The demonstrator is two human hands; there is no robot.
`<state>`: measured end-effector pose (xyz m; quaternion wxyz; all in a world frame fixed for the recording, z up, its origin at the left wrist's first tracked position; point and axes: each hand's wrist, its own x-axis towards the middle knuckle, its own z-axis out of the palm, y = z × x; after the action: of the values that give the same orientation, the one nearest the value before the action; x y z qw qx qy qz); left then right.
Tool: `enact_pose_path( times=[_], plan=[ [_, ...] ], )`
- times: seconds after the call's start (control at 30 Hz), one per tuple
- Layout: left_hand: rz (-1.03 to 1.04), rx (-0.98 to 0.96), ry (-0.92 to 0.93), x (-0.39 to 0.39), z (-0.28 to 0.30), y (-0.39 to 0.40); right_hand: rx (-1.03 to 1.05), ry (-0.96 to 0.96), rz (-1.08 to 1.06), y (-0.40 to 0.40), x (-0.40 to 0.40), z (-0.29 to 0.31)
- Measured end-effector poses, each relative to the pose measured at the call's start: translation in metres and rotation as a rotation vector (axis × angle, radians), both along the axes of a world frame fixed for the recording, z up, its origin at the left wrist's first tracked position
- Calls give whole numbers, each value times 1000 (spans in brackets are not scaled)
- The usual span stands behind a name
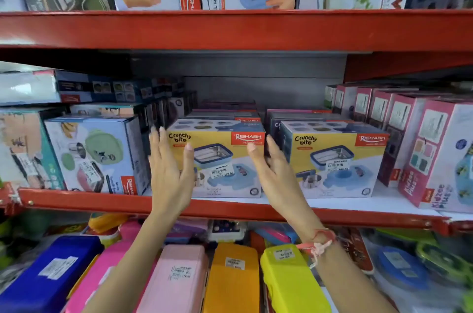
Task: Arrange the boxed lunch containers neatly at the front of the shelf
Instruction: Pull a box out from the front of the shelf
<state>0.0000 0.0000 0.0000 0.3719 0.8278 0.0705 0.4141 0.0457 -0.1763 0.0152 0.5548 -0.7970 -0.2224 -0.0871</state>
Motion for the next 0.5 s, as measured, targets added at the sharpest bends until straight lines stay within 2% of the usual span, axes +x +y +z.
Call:
enact_pose_path(
  times=[0.1,0.2,0.33,0.5],
  plan=[
    [-45,-388,153,2,3,9,142,368,65,2,3,2],
    [-163,-706,246,10,3,29,230,545,86,2,5,7],
    [-225,-723,170,1,14,36,333,533,50,-4,13,6],
    [-262,-751,197,-11,19,61,546,389,44,-14,19,8]
  ],
)
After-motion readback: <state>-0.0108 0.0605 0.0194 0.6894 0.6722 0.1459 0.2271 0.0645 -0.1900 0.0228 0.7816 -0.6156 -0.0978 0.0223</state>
